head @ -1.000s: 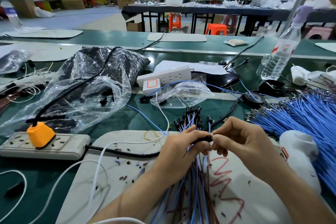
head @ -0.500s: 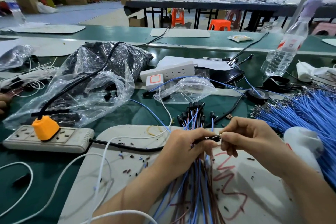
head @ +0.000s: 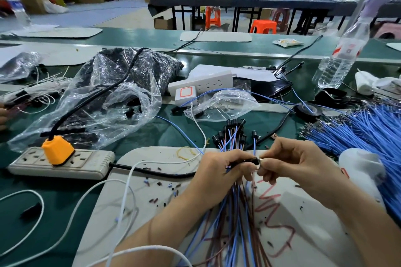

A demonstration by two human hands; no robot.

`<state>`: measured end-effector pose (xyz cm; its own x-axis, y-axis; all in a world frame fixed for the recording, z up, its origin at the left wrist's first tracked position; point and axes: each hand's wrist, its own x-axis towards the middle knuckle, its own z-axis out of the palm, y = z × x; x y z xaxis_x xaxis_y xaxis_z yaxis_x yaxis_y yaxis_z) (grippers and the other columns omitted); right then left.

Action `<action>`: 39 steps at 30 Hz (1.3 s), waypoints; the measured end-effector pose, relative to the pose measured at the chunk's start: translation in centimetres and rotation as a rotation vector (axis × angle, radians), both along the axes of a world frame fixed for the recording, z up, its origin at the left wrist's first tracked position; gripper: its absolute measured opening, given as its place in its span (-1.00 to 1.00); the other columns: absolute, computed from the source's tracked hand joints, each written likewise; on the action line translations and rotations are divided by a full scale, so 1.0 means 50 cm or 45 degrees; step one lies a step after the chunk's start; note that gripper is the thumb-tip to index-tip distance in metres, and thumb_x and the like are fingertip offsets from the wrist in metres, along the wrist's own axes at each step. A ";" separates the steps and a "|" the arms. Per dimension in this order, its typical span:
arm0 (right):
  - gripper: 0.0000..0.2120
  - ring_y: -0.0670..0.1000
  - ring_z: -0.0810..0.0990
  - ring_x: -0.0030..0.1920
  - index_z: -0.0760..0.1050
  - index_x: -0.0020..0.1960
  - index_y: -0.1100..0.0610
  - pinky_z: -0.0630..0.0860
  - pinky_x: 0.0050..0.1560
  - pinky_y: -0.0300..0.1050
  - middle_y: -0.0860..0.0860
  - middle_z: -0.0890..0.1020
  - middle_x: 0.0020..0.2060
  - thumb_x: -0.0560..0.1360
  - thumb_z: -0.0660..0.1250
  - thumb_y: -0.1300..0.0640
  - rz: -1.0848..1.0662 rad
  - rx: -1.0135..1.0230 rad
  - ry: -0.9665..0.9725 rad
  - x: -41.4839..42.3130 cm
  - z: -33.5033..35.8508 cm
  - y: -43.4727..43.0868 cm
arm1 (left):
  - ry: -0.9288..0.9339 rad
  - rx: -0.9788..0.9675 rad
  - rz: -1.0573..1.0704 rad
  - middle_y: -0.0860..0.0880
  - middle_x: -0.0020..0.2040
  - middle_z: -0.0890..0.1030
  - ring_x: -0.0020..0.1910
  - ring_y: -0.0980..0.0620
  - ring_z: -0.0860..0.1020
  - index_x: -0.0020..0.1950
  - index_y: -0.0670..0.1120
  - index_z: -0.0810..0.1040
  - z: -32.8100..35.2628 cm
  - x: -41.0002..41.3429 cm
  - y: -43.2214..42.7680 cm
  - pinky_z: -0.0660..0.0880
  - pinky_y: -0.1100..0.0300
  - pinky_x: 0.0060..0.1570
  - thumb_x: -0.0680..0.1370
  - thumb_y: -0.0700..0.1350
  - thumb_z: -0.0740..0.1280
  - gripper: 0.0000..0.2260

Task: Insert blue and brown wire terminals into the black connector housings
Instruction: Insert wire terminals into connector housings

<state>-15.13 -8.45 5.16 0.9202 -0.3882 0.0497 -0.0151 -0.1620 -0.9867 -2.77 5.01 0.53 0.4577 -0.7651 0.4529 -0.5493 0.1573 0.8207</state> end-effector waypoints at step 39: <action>-0.77 -0.02 0.45 -0.47 0.48 -0.32 0.18 0.43 -0.44 -0.27 0.09 0.53 -0.48 0.42 0.31 0.45 -0.218 0.210 -0.220 0.016 -0.031 0.004 | 0.301 0.071 -0.088 0.12 -0.43 0.55 -0.45 0.20 0.46 -0.15 0.06 0.55 0.010 -0.003 0.007 0.42 0.35 -0.35 0.53 -0.10 0.33 -0.92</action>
